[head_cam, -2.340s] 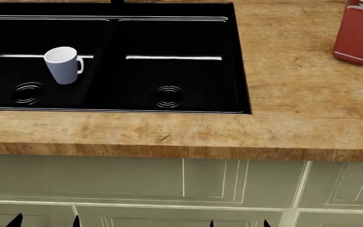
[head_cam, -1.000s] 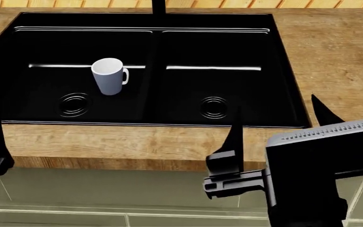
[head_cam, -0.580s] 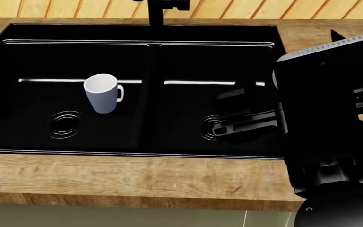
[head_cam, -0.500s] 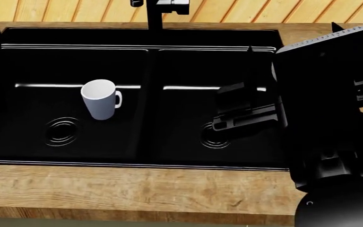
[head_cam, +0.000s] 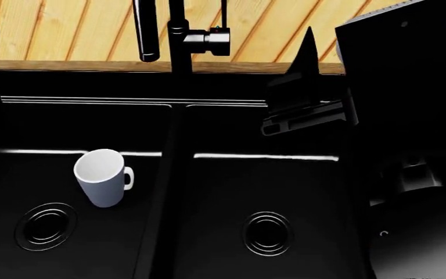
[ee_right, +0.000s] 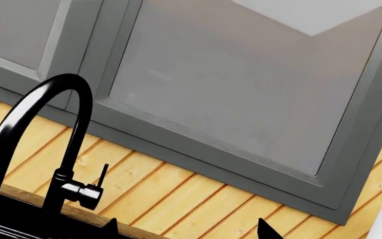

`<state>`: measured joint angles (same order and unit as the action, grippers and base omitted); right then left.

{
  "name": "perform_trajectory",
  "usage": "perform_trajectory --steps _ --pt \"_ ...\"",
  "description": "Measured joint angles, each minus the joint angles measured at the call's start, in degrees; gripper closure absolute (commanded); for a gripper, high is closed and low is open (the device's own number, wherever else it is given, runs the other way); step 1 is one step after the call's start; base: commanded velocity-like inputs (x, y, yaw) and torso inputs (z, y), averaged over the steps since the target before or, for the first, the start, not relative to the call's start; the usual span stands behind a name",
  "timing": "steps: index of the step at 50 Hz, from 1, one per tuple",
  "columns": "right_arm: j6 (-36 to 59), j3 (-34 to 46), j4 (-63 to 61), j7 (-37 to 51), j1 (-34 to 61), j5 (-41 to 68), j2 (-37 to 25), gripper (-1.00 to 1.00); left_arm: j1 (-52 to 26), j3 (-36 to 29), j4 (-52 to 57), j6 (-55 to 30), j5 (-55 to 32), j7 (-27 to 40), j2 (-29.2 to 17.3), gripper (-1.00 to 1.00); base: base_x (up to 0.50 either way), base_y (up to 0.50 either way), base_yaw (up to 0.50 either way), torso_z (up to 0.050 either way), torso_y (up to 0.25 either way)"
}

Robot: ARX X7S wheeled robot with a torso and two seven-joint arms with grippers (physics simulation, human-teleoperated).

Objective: Turn on the sink faucet.

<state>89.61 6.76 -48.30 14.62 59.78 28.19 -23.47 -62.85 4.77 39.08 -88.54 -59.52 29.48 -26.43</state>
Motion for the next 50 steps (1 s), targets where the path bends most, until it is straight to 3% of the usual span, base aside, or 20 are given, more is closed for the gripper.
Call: perform_trajectory --steps 11,25,40,50 --pt "-0.49 -0.66 1.74 8.66 2.87 11.83 -2.03 -1.00 -0.88 -0.62 -0.83 0.66 -3.94 2.84 -1.37 -1.00 0.50 0.00 0.00 0.050 0.068" --pt "-2.03 -1.19 2.37 13.17 2.60 17.83 -3.76 -1.00 -1.82 -2.21 -1.60 1.22 -7.29 5.59 -2.06 -1.00 0.48 0.00 0.00 0.050 0.068" --pt "-5.09 0.22 4.83 14.50 2.28 19.17 -4.31 -1.00 -1.34 -3.39 -2.66 3.27 -8.88 7.00 -2.95 -1.00 0.00 0.00 0.00 0.000 0.000" --pt "-12.18 5.72 16.26 9.55 6.79 16.65 -1.81 -1.00 -0.90 -4.33 -3.91 4.50 -8.91 7.22 -3.69 -1.00 0.00 0.00 0.00 0.000 0.000"
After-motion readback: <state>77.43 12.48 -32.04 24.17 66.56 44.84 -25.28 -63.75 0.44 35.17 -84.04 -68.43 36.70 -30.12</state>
